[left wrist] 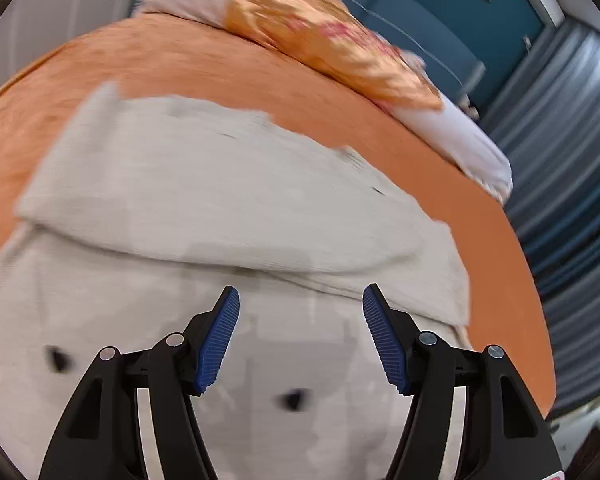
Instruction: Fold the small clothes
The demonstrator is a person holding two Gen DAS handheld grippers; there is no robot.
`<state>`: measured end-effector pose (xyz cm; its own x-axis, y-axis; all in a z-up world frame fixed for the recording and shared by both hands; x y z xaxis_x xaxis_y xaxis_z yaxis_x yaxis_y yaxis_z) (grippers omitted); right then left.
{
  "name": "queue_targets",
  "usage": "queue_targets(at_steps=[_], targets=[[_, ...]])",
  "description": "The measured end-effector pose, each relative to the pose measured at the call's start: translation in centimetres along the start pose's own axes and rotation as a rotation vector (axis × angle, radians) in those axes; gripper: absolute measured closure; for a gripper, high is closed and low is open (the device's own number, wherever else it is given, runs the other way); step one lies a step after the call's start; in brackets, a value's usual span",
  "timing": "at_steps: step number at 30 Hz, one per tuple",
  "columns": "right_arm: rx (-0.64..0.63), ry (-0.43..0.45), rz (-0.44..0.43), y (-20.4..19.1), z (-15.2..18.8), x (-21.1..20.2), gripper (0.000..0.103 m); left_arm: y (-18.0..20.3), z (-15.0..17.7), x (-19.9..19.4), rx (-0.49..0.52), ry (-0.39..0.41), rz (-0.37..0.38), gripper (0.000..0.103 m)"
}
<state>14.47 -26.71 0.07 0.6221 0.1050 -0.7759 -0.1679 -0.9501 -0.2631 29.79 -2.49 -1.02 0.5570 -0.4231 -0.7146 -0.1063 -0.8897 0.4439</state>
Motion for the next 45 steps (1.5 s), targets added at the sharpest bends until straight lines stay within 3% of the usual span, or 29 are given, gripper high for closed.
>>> queue_targets(at_steps=[5,8,11,14,15,16,17,18,19,21,23,24,26,27,28,32,35,43,45], targets=[[0.052,0.037,-0.069,0.0,-7.3,4.1,0.047,-9.4,-2.9,-2.5,-0.174,0.056,-0.095,0.04],[0.083,0.012,-0.099,-0.3,-11.1,7.7,0.046,-14.1,-3.8,-2.6,-0.326,0.037,-0.084,0.04],[0.181,-0.073,-0.09,-0.3,-13.9,13.3,0.046,-16.2,-3.6,-2.5,-0.399,0.026,-0.07,0.04],[0.234,-0.139,-0.08,-0.9,-14.7,17.2,0.048,-16.8,-3.6,-2.1,-0.401,0.032,-0.069,0.044],[0.229,-0.138,-0.087,-1.4,-15.0,17.6,0.062,-16.8,-4.0,-1.8,-0.389,0.039,-0.074,0.047],[0.22,-0.128,-0.099,-2.1,-15.4,17.6,0.075,-16.6,-4.3,-1.9,-0.368,0.05,-0.087,0.064],[0.202,-0.099,-0.14,-3.2,-16.1,17.0,0.098,-16.3,-4.8,-2.0,-0.344,0.06,-0.1,0.07],[0.195,-0.042,-0.17,-3.8,-16.8,15.8,0.098,-15.8,-5.4,-1.7,-0.324,0.072,-0.099,0.09],[0.182,0.032,-0.206,-4.4,-17.5,14.1,0.098,-15.4,-6.0,-2.0,-0.293,0.093,-0.102,0.098],[0.143,0.178,-0.271,-5.3,-18.2,9.9,0.099,-15.2,-6.7,-2.6,-0.253,0.146,-0.12,0.098],[0.102,0.265,-0.249,-4.9,-17.5,8.0,0.099,-15.3,-6.8,-2.3,-0.211,0.161,-0.146,0.098],[0.085,0.249,-0.197,-4.4,-16.9,8.8,0.099,-15.5,-6.4,-1.6,-0.21,0.143,-0.146,0.097],[0.06,0.123,-0.087,-3.0,-15.0,12.7,0.099,-16.2,-5.2,0.2,-0.213,0.099,-0.172,0.097],[0.071,0.003,-0.023,-1.6,-13.1,16.1,0.099,-16.6,-4.3,1.1,-0.21,0.092,-0.184,0.096],[0.082,-0.013,-0.021,-1.1,-12.2,16.7,0.099,-16.6,-3.8,1.1,-0.193,0.123,-0.186,0.095],[0.164,0.086,-0.126,-0.4,-11.2,14.7,0.099,-16.5,-3.6,1.1,-0.175,0.152,-0.194,0.091],[0.17,0.038,-0.113,0.5,-10.1,16.6,0.099,-16.4,-3.2,1.3,-0.155,0.176,-0.201,0.091],[0.152,0.075,-0.076,0.4,-10.1,13.6,0.095,-16.8,-3.0,1.1,-0.158,0.202,-0.177,0.091],[0.166,0.078,-0.078,0.8,-10.7,13.3,0.082,-16.8,-2.9,1.1,-0.161,0.206,-0.172,0.091]])
Point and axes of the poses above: each gripper's, at about its wrist camera, not at the fingertips, and x roughly the way its jaws point, y to its right, z to its underside, the point moved 2 cm from there along x, roughly the way its jaws point, and after that the axes turned 1 degree about -y, right-handed, at the moved point
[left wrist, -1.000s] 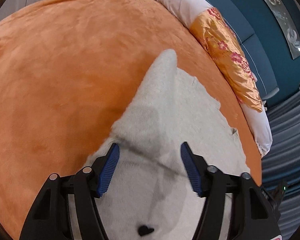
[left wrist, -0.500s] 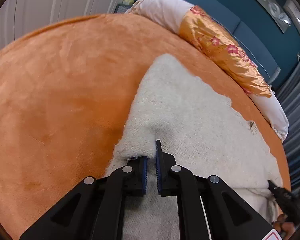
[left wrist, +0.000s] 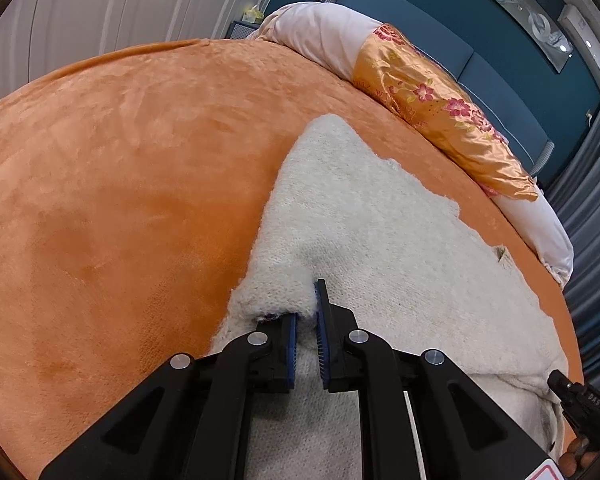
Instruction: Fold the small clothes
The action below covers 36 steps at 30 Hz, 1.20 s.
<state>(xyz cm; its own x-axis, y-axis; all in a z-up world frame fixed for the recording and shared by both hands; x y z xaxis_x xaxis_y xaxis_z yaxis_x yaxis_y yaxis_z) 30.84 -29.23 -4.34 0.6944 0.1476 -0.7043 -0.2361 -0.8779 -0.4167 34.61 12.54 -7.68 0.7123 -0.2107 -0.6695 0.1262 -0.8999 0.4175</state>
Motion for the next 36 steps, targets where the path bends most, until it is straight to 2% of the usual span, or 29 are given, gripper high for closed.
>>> queue_targets(at_steps=[1,2,3,6,7,8,9,10,12,13,14,17,18,21,24,26,27,29,30,32,33,36], targets=[[0.012,0.005,0.006,0.1,-0.6,0.1,0.075,0.0,0.0,0.0,0.0,0.001,0.001,0.091],[0.033,0.014,0.022,0.4,-1.3,0.3,0.061,0.0,0.0,0.0,0.001,0.001,0.0,0.091],[0.049,0.014,0.028,0.7,-1.9,0.7,0.055,0.0,0.0,0.0,0.0,0.001,0.001,0.091],[0.091,-0.014,0.034,1.2,-3.3,2.4,0.054,-0.1,0.0,0.0,0.0,0.004,0.003,0.091],[0.095,-0.042,0.029,1.0,-3.6,3.4,0.054,-0.1,0.0,0.0,0.0,0.004,0.003,0.091],[0.079,-0.068,0.022,0.5,-3.7,4.1,0.072,-0.1,0.0,0.0,0.001,0.004,0.002,0.091],[0.058,-0.072,0.01,-0.1,-3.9,4.2,0.097,-0.1,0.0,0.0,0.001,0.004,0.003,0.091],[0.033,-0.036,-0.009,-0.8,-4.1,3.4,0.097,-0.1,0.0,0.0,0.0,0.004,0.003,0.091],[0.006,0.108,-0.065,-1.7,-4.4,-0.2,0.097,-0.1,0.0,0.0,0.0,0.006,0.005,0.091],[0.011,0.132,-0.068,-1.5,-4.2,-0.8,0.097,-0.1,0.0,0.0,-0.001,0.007,0.007,0.091],[0.014,0.134,-0.029,-0.7,-3.7,-0.6,0.097,-0.1,0.0,0.0,0.0,0.009,0.008,0.091],[0.014,-0.046,0.085,1.8,-1.5,4.2,0.097,0.0,0.0,0.0,0.003,0.009,0.01,0.091],[0.002,-0.012,0.07,1.8,-1.2,3.9,0.097,0.0,-0.1,0.0,0.003,0.009,0.011,0.091],[0.012,-0.009,0.086,0.5,-2.2,2.4,0.095,0.0,0.0,0.0,0.003,0.01,0.01,0.091],[-0.011,0.094,0.135,-1.4,-2.6,-0.3,0.092,0.0,0.0,0.0,0.005,0.011,0.008,0.091],[-0.05,0.134,0.092,-3.9,-2.7,-1.2,0.092,0.0,0.0,0.0,0.003,0.012,0.01,0.091],[-0.108,0.116,0.028,-6.5,-2.7,-0.9,0.092,0.0,0.0,0.0,0.003,0.012,0.01,0.091],[-0.234,0.065,-0.065,-10.9,-2.4,0.1,0.092,0.0,0.0,0.0,0.0,0.013,0.015,0.091],[-0.316,0.005,-0.151,-14.2,-1.9,1.4,0.092,0.0,-0.1,0.0,-0.003,0.013,0.018,0.091],[-0.402,-0.102,-0.24,-18.4,-0.9,3.9,0.093,0.0,0.0,0.1,-0.007,0.014,0.023,0.091],[-0.453,-0.154,-0.269,-20.8,-0.2,5.7,0.094,-0.1,0.0,0.1,-0.01,0.018,0.025,0.091],[-0.567,-0.23,-0.267,-25.4,1.4,9.8,0.094,-0.4,0.0,0.3,-0.024,0.02,0.046,0.091]])
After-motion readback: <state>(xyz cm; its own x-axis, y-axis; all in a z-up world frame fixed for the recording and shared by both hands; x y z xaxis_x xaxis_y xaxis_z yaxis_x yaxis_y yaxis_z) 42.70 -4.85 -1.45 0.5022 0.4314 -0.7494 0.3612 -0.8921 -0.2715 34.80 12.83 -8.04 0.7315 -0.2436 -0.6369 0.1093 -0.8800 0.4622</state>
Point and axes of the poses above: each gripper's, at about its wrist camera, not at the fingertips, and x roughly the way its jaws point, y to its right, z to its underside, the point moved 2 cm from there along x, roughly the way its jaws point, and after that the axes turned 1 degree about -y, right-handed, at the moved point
